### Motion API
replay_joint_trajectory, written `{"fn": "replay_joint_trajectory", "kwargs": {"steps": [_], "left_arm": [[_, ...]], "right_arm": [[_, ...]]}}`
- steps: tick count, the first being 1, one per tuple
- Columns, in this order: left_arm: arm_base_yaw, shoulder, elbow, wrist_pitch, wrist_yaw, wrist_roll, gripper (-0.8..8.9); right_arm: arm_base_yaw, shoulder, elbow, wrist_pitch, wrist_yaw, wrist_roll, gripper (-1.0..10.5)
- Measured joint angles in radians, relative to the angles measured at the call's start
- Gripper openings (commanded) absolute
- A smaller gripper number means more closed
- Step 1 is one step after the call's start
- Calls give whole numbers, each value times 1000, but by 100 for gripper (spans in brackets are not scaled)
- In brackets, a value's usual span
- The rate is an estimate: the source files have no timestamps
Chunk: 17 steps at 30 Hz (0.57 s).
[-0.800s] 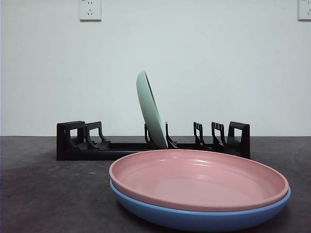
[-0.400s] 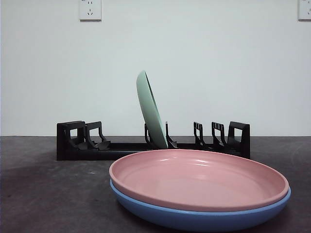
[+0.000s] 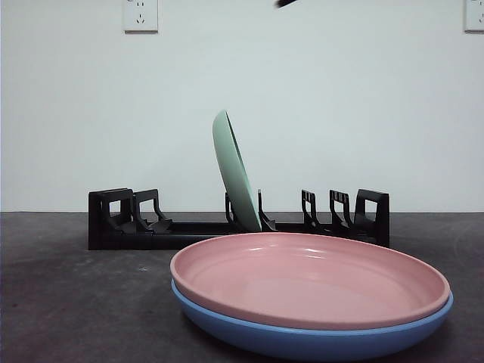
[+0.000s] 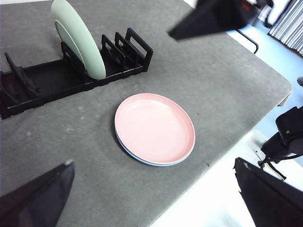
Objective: Place the plate
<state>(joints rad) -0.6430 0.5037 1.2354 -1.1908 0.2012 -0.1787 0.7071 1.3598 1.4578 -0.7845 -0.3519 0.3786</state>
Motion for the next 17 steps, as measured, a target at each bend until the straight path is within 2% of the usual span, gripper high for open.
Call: {"fn": "replay_joint_trajectory", "kwargs": {"steps": [6, 11, 17], "left_arm": [[0, -10, 0, -3, 8, -10, 525], [0, -16, 0, -2, 10, -21, 525], [0, -16, 0, -2, 10, -21, 525]], "right_arm": [[-64, 203, 198, -2, -70, -33, 464], [-121, 338, 327, 4, -91, -63, 464], [-179, 450, 356, 76, -93, -77, 463]]}}
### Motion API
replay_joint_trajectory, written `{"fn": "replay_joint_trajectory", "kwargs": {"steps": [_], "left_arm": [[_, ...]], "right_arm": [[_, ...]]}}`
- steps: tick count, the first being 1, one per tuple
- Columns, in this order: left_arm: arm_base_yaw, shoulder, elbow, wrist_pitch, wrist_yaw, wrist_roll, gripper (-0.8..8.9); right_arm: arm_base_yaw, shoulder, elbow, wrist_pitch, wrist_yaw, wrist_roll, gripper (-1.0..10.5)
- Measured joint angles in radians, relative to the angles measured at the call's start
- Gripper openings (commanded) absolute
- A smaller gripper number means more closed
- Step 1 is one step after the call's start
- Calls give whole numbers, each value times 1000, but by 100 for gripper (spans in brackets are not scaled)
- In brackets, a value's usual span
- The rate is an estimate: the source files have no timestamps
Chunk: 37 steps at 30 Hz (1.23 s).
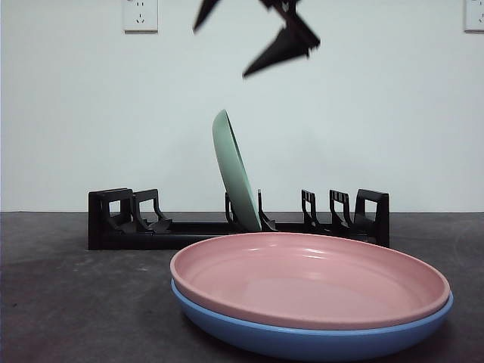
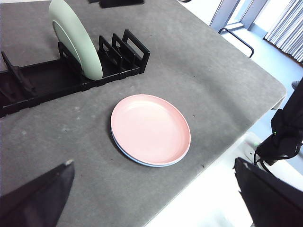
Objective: Place the plate
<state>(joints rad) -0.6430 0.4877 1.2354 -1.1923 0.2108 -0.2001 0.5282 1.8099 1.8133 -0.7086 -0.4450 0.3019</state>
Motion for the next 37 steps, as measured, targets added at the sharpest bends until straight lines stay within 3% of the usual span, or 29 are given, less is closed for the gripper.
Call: {"fn": "replay_joint_trajectory", "kwargs": {"steps": [7, 12, 25, 37], "left_arm": [[0, 0, 0, 0, 0, -2, 525], [0, 0, 0, 0, 0, -2, 525], [0, 0, 0, 0, -1, -2, 525], [0, 0, 0, 0, -5, -2, 525]], "right_arm": [[-40, 112, 0, 67, -30, -10, 457], [-42, 161, 0, 140, -81, -12, 369], [-42, 187, 0, 176, -72, -13, 12], [-40, 187, 10, 169, -53, 6, 9]]}}
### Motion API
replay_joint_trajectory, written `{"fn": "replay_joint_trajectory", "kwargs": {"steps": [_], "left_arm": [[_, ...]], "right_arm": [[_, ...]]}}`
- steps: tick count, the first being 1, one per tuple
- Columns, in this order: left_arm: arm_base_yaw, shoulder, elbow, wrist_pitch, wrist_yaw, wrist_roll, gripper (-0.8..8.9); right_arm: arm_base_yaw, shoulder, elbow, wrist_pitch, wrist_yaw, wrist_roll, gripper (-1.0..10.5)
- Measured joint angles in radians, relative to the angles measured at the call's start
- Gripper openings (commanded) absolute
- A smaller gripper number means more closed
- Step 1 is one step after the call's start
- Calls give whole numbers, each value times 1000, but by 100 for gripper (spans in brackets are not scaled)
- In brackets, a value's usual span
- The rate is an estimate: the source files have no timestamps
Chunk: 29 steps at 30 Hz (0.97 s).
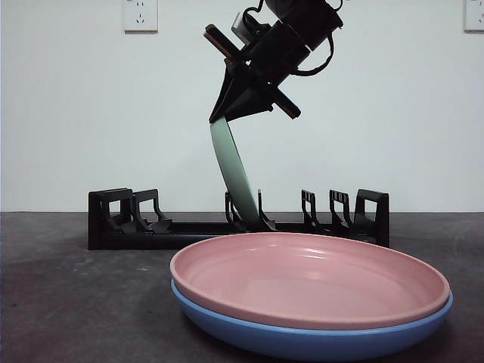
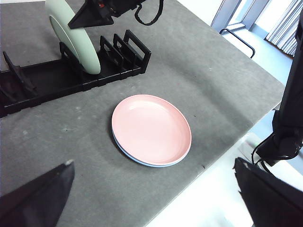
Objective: Place the plate
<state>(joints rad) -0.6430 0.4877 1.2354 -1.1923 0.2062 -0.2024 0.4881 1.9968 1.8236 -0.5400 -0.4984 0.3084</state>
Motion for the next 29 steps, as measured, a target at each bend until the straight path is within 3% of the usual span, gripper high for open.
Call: {"fn": "replay_joint_trajectory", "kwargs": {"steps": [7, 16, 22, 29], "left_arm": [[0, 0, 0, 0, -1, 0, 525], [0, 0, 0, 0, -1, 0, 525], [0, 0, 0, 0, -1, 0, 525], [0, 0, 0, 0, -2, 0, 525]], "right_arm": [[1, -38, 30, -2, -26, 18, 9], [8, -219, 36, -78, -116, 3, 10], [30, -330, 40, -245, -100, -90, 10], [64, -406, 40, -516, -74, -270, 10]]}}
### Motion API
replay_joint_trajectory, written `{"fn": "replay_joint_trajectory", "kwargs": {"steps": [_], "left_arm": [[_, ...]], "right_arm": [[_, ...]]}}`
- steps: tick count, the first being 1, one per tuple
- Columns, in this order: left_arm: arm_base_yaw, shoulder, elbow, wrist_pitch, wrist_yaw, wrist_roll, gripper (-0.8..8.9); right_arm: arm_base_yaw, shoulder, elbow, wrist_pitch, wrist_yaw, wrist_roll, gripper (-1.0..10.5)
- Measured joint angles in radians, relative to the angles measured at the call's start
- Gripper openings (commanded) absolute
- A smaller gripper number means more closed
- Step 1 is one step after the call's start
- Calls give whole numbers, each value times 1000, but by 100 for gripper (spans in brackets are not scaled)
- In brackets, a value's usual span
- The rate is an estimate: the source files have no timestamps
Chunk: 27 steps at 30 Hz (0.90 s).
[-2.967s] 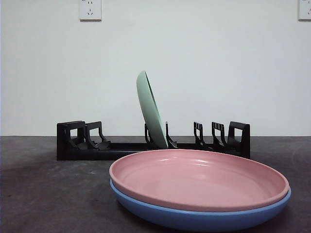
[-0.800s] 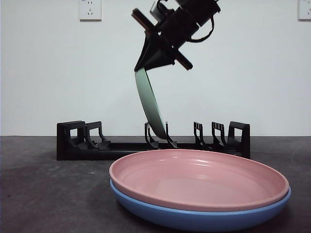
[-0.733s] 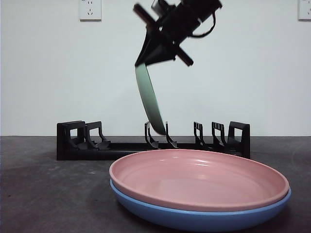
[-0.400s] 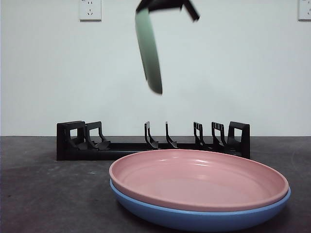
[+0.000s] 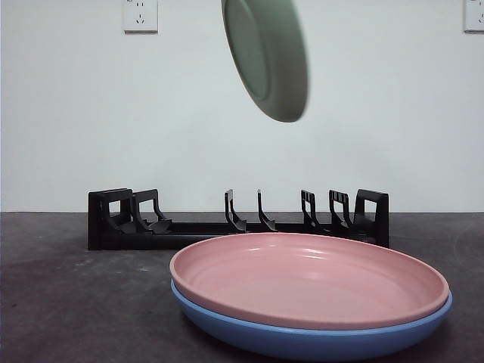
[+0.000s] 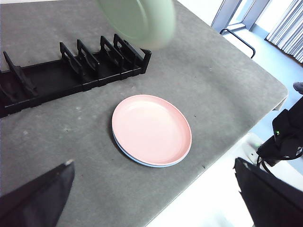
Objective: Place the plate
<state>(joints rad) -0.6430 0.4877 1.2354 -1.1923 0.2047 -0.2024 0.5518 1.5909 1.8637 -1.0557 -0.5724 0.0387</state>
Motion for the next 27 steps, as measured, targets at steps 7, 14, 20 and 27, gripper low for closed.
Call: {"fn": "replay_joint_trajectory", "kwargs": {"steps": [7, 14, 20, 27], "left_arm": [[0, 0, 0, 0, -23, 0, 525], [0, 0, 0, 0, -23, 0, 525], [0, 0, 0, 0, -23, 0, 525], [0, 0, 0, 0, -23, 0, 525]], "right_arm": [[42, -76, -21, -111, 34, -88, 10], [123, -195, -159, -130, 112, -115, 10], [228, -310, -355, -100, 310, -120, 10], [394, -331, -570, -3, 511, -84, 10]]}}
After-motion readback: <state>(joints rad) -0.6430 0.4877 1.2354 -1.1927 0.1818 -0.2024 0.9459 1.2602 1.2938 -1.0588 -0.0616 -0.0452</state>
